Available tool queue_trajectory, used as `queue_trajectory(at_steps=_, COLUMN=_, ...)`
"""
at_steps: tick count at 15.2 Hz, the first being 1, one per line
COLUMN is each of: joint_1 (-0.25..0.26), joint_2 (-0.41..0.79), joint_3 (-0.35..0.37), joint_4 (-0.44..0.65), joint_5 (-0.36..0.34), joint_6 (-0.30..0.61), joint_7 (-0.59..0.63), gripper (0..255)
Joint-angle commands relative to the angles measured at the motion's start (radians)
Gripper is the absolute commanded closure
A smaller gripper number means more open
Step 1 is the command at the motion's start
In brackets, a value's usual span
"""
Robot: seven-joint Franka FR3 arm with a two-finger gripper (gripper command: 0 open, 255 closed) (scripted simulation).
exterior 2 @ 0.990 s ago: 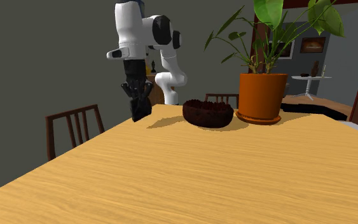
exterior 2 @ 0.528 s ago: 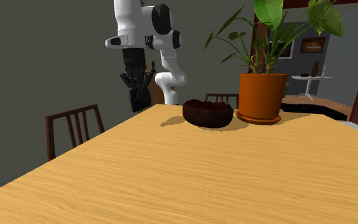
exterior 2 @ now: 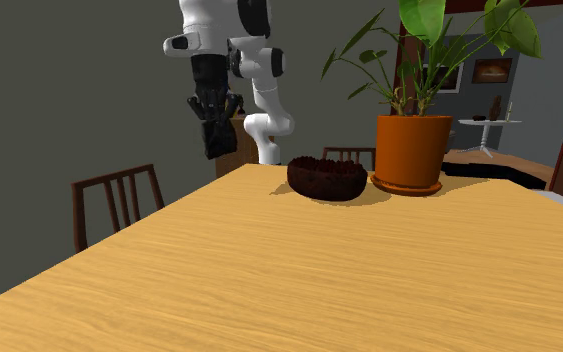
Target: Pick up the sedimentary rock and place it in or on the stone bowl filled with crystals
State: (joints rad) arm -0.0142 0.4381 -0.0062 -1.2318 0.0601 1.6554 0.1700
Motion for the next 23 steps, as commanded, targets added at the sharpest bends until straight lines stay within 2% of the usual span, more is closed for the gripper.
queue_trajectory(at_steps=1, joint_1=0.0, joint_2=0.007, joint_3=0.0, joint_4=0.041, joint_5=0.0, joint_6=-0.034, joint_7=0.002, gripper=255)
queue_trajectory(at_steps=11, joint_1=-0.003, joint_2=0.065, joint_3=0.001, joint_4=0.259, joint_5=0.0, joint_6=-0.194, joint_7=0.01, gripper=255)
queue_trajectory(at_steps=17, joint_1=0.093, joint_2=0.014, joint_3=0.03, joint_4=0.186, joint_5=-0.012, joint_6=-0.165, joint_7=0.13, gripper=255)
queue_trajectory(at_steps=23, joint_1=0.189, joint_2=0.015, joint_3=0.063, joint_4=0.194, joint_5=-0.026, joint_6=-0.166, joint_7=0.254, gripper=255)
